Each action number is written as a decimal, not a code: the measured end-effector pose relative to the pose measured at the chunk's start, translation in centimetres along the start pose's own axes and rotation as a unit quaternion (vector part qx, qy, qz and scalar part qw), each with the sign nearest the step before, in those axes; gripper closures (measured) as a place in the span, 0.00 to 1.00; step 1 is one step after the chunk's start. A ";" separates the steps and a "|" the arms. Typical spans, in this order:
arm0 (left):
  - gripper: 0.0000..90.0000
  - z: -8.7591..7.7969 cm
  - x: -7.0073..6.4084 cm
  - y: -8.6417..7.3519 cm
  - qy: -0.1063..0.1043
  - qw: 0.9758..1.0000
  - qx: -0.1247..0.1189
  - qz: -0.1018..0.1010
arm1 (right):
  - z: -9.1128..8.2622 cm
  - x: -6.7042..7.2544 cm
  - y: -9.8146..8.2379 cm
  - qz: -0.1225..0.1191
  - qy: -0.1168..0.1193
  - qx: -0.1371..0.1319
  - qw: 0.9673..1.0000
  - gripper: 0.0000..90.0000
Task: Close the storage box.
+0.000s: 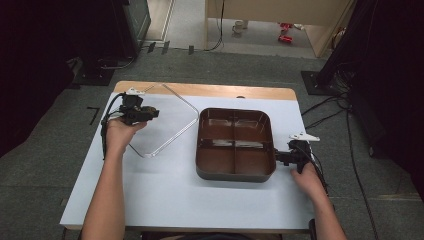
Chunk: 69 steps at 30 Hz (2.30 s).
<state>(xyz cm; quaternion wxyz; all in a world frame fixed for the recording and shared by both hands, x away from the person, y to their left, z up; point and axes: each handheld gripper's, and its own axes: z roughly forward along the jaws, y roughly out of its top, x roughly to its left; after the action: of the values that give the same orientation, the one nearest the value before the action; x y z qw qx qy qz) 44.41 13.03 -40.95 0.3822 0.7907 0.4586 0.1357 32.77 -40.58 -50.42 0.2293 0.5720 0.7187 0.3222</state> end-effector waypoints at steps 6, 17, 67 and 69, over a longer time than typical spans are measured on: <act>0.66 -1.0 -1.1 0.7 -0.014 1.000 -0.019 0.010 | 0.0 0.0 0.0 0.000 0.000 0.000 1.000 0.14; 0.66 -1.1 -4.1 2.0 -0.068 0.996 -0.033 0.044 | 0.0 0.0 0.0 -0.001 0.000 0.000 1.000 0.14; 0.66 5.7 -16.6 3.6 -0.185 0.956 0.014 0.227 | 0.0 0.0 0.0 0.000 0.002 0.000 1.000 0.13; 0.66 6.1 -16.9 3.7 -0.188 0.954 0.018 0.231 | 0.0 0.0 0.0 0.000 0.002 0.000 1.000 0.13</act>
<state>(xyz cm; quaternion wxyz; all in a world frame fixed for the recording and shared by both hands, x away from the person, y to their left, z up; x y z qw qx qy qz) 40.98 -4.96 -40.03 0.4056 0.8929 0.1857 0.0612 32.79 -40.62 -50.43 0.2277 0.5714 0.7193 0.3230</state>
